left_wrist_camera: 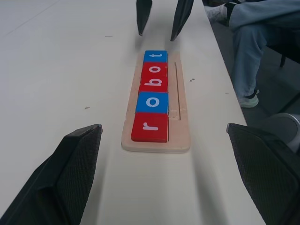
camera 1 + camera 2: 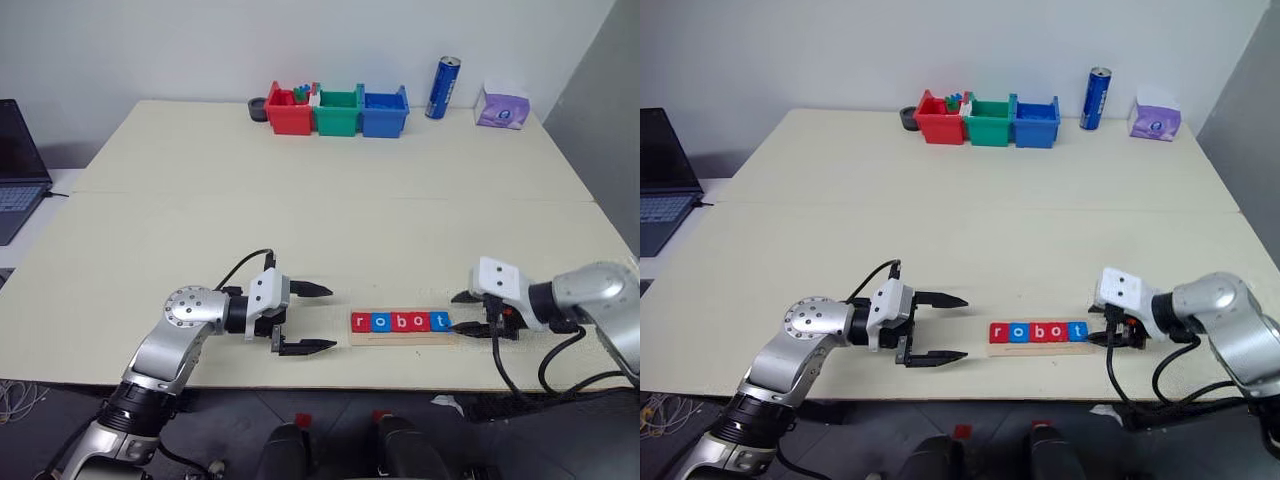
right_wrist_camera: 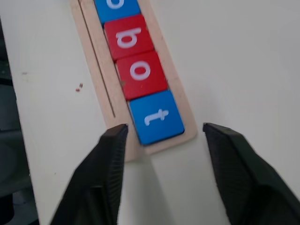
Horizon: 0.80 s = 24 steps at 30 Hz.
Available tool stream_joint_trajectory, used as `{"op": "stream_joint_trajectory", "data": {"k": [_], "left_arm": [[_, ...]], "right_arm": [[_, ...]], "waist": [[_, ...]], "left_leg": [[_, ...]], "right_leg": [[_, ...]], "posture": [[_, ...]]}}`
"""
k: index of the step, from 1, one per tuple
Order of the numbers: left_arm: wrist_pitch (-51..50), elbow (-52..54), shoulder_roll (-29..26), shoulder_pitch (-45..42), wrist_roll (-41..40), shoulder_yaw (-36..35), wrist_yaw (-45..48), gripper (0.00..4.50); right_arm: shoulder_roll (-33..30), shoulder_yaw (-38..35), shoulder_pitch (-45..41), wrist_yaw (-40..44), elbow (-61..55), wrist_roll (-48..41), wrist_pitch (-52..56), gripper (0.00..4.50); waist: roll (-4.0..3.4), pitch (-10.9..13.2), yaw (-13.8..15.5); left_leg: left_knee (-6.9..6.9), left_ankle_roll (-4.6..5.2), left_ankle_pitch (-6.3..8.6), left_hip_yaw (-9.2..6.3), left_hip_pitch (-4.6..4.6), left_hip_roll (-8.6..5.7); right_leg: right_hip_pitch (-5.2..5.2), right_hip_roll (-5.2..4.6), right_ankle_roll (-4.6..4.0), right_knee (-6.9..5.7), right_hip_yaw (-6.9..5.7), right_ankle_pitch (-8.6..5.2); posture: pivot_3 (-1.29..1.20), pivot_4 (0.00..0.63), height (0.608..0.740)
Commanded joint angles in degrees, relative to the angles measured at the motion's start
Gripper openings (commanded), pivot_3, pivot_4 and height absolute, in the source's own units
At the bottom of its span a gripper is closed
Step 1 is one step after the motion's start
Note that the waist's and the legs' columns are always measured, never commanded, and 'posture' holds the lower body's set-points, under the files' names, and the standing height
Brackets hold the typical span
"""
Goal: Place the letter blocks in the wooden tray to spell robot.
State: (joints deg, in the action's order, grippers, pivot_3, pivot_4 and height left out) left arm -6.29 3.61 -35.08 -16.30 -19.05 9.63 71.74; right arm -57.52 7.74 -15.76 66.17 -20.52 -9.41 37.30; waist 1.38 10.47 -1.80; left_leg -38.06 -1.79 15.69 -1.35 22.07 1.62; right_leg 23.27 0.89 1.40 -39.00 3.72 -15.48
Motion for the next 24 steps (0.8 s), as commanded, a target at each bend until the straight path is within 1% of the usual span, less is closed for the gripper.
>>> {"op": "stream_joint_trajectory", "data": {"k": [1, 2, 5, 7, 9, 11, 13, 14, 16, 18, 20, 22, 24], "left_arm": [[-0.26, 1.59, -0.47, -0.59, -0.91, -1.11, -0.17, 4.5], [-0.33, 1.51, -0.47, -0.62, -0.98, -1.21, -0.21, 4.5], [-0.76, 1.45, -0.56, -0.35, -1.09, -1.86, -0.81, 4.5], [-1.32, 1.45, -0.41, 0.31, -1.01, -2.91, -2.61, 4.5], [-0.48, 0.62, 0.55, 0.71, 0.66, -4.63, -7.11, 4.5], [-3.79, 0.16, 0.55, 0.75, 2.77, -5.21, -11.99, 4.5], [-5.84, 0.58, 2.51, 1.31, 2.28, -8.38, -18.38, 4.5], [-6.89, 0.93, 3.31, 1.61, 2.79, -10.04, -22.11, 4.5], [-8.53, 1.71, 3.93, 2.23, 4.45, -11.53, -26.93, 4.5], [-11.84, 2.21, 4.99, 3.7, 4.28, -13.78, -31.77, 4.5], [-12.86, 2.81, 6.85, 4.99, 4.1, -15.59, -36.08, 4.5], [-12.75, 3.69, 8.66, 5.84, 4.6, -15.84, -38.91, 4.5], [-12.55, 4.51, 9.84, 6.35, 4.98, -15.19, -40.36, 4.5]], "right_arm": [[-0.77, -1.64, 1.85, -2.72, -3.55, 1.21, -1.74, 1.46], [-0.88, -1.45, 2.47, -3.11, -3.86, 1.45, -1.95, 1.17], [-0.52, -2.55, 3.56, -4.95, -4.54, 1.5, -1.33, 0.07], [0.45, -5.19, 3.85, -6.3, -5.15, -0.57, 1.02, 0.03], [2.39, -8.88, 4.06, -9.3, -5.47, -2.34, 4.55, 0.03], [3.94, -12.51, 5.61, -11.95, -6.19, -3.21, 6.38, 0.03], [8.68, -17.38, 7.13, -18.35, -6.18, -2.79, 6.53, 0.03], [11.45, -19.57, 8.2, -21.83, -5.96, -2.22, 5.27, 0.03], [15.06, -22.04, 10.0, -25.95, -6.01, -1.35, 2.67, 0.03], [25.02, -25.74, 11.96, -35.89, -5.42, -0.52, -3.3, 0.03], [32.76, -27.84, 13.61, -42.21, -4.37, 0.15, -10.22, 0.03], [37.61, -28.84, 14.73, -45.68, -2.88, 0.27, -15.29, 0.03], [40.37, -29.18, 15.58, -48.47, -0.59, 1.22, -20.57, 0.03]], "waist": [[0.0, 0.0, -0.11], [0.0, 0.0, -0.11], [0.0, 0.0, -0.03], [0.0, 0.0, -0.03], [0.0, 0.0, -0.03], [0.0, 0.0, 0.09], [0.05, -0.03, 0.14], [0.06, -0.03, 0.15], [0.05, -0.03, 0.15], [0.14, -0.09, 0.15], [0.09, -0.13, 0.09], [0.07, -0.12, 0.09], [0.07, -0.12, 0.09]], "left_leg": [[0.01, 0.0, 0.0, 0.0, -0.04, -0.01], [0.01, 0.0, 0.0, 0.0, -0.04, -0.01], [0.01, 0.0, 0.0, 0.01, -0.02, -0.01], [0.01, 0.0, 0.0, 0.0, -0.02, 0.0], [0.0, 0.0, 0.0, -0.02, -0.03, 0.0], [0.0, 0.0, 0.0, -0.05, -0.02, 0.02], [0.0, 0.0, 0.0, -0.06, -0.01, 0.0], [0.03, 0.0, 0.0, -0.08, 0.01, 0.03], [-0.02, -0.01, 0.0, -0.11, 0.06, 0.03], [0.01, -0.01, 0.0, -0.11, 0.04, 0.02], [0.04, -0.02, 0.0, -0.15, 0.03, 0.1], [0.08, -0.02, 0.0, -0.14, -0.01, 0.07], [0.06, -0.02, 0.0, -0.11, -0.03, 0.02]], "right_leg": [[0.0, 0.02, 0.01, -0.02, 0.03, 0.0], [0.0, 0.04, 0.01, -0.02, 0.03, -0.01], [0.0, 0.04, 0.01, -0.03, -0.01, -0.01], [0.0, 0.03, 0.02, -0.02, 0.01, -0.01], [0.0, 0.03, 0.01, -0.02, 0.05, -0.01], [-0.01, 0.02, 0.01, -0.02, 0.04, 0.0], [-0.02, 0.01, 0.01, -0.02, 0.05, -0.01], [-0.04, 0.0, 0.01, 0.03, 0.06, 0.0], [-0.03, -0.01, 0.02, -0.02, 0.1, -0.01], [-0.02, -0.02, 0.0, -0.02, 0.14, 0.0], [-0.01, -0.05, 0.01, -0.04, 0.16, 0.0], [0.01, -0.07, 0.01, -0.07, 0.24, 0.0], [-0.01, -0.07, -0.06, -0.06, 0.26, 0.05]], "posture": [[0.0, 0.15, 0.74], [0.0, 0.15, 0.74], [0.0, 0.15, 0.74], [0.0, 0.15, 0.74], [0.0, 0.15, 0.74], [0.0, 0.15, 0.74], [0.0, 0.15, 0.74], [0.0, 0.15, 0.74], [0.0, 0.15, 0.74], [0.0, 0.15, 0.74], [0.0, 0.15, 0.74], [0.0, 0.15, 0.74], [0.0, 0.15, 0.74]]}}
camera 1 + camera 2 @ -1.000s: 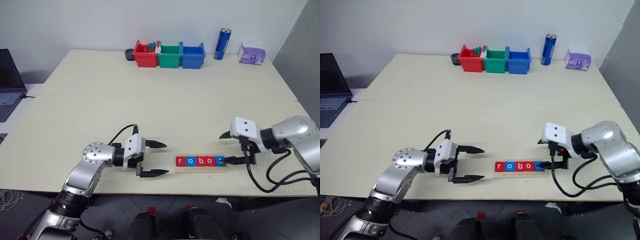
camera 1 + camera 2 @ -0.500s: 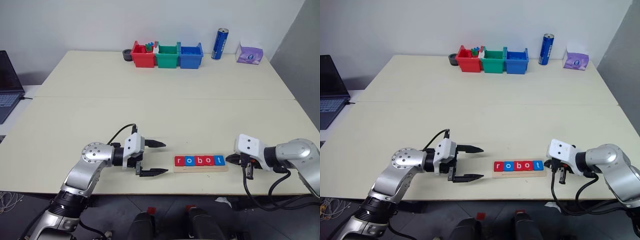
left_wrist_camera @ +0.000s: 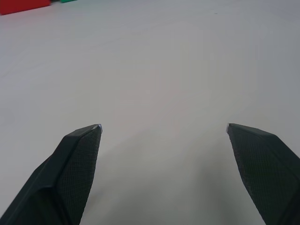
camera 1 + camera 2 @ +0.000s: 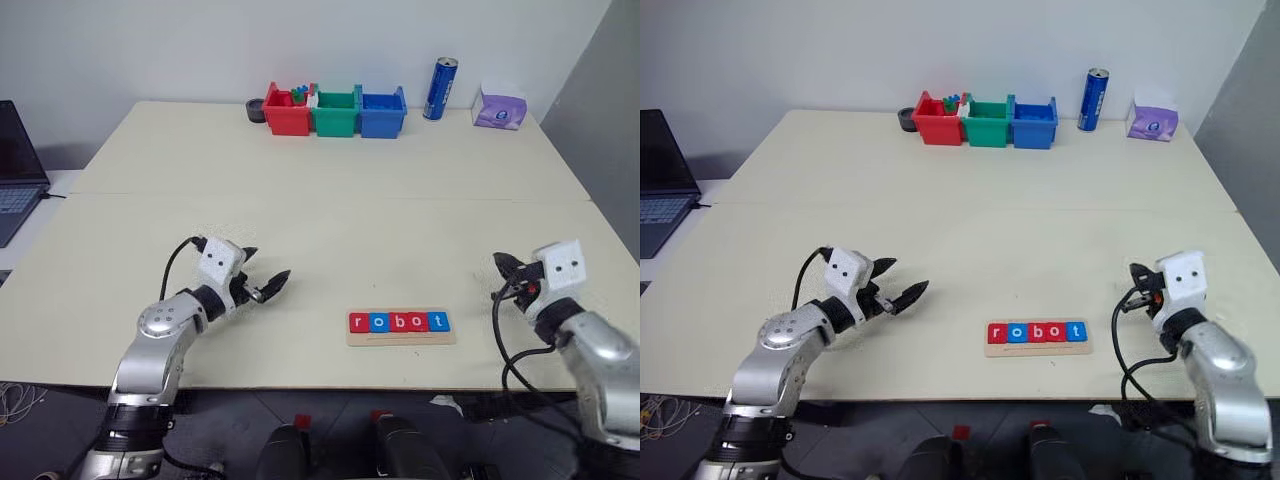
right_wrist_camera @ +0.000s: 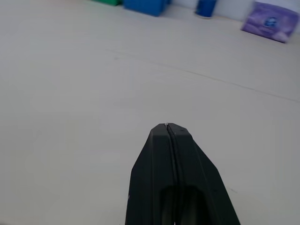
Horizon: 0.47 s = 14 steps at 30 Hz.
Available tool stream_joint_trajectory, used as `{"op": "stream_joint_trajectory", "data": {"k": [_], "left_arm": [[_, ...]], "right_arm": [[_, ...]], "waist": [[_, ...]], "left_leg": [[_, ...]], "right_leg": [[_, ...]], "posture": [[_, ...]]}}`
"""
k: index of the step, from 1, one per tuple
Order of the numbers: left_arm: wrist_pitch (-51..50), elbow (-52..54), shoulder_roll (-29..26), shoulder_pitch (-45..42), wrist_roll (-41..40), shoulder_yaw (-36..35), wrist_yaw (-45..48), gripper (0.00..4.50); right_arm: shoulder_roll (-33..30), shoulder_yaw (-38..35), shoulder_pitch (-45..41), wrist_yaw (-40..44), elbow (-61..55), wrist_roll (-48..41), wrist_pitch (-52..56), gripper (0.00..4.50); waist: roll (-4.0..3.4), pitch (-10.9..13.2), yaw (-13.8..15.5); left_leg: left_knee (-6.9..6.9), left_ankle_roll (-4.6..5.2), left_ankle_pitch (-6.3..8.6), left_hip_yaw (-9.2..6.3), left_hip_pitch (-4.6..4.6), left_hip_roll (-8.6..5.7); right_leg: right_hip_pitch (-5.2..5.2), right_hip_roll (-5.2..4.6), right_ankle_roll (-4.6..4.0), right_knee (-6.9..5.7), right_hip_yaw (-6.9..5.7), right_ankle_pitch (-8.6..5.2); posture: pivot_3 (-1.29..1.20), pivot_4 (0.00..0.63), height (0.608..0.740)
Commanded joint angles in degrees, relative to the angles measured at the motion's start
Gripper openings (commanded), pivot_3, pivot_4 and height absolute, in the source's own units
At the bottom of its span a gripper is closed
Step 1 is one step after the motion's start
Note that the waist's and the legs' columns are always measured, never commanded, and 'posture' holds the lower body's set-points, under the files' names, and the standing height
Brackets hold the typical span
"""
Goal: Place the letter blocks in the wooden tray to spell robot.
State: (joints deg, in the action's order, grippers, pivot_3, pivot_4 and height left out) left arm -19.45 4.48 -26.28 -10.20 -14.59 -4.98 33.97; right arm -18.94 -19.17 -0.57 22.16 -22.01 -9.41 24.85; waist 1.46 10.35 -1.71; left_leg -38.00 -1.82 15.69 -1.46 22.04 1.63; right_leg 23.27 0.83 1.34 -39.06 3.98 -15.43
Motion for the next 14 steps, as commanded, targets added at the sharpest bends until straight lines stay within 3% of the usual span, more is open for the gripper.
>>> {"op": "stream_joint_trajectory", "data": {"k": [1, 7, 14], "left_arm": [[0.72, 3.93, 1.58, 0.32, 0.67, -0.24, -3.22, 4.5], [1.94, 4.44, 4.6, -0.35, 1.99, 0.55, -6.98, 4.5], [3.63, 3.95, 6.45, -0.57, 2.15, -0.05, -9.18, 4.5]], "right_arm": [[2.83, -2.45, 0.56, -5.87, 2.2, 1.74, -10.4, 0.03], [5.11, -2.12, 2.07, -9.04, 7.59, 2.25, -19.36, 0.03], [5.02, -2.35, 2.23, -10.73, 11.69, 1.39, -22.76, 0.03]], "waist": [[0.0, 0.0, 0.0], [-0.03, -0.02, 0.0], [-0.03, -0.02, -0.02]], "left_leg": [[-0.01, 0.0, 0.0, 0.04, 0.0, -0.03], [-0.01, 0.0, 0.0, 0.13, -0.06, -0.05], [0.0, 0.0, 0.0, 0.16, -0.07, -0.04]], "right_leg": [[0.0, 0.0, -0.07, 0.01, 0.0, 0.08], [-0.02, 0.0, -0.1, 0.01, 0.0, 0.14], [-0.02, 0.04, -0.12, 0.0, 0.01, 0.15]], "posture": [[0.0, 0.15, 0.74], [0.0, 0.15, 0.74], [0.0, 0.15, 0.74]]}}
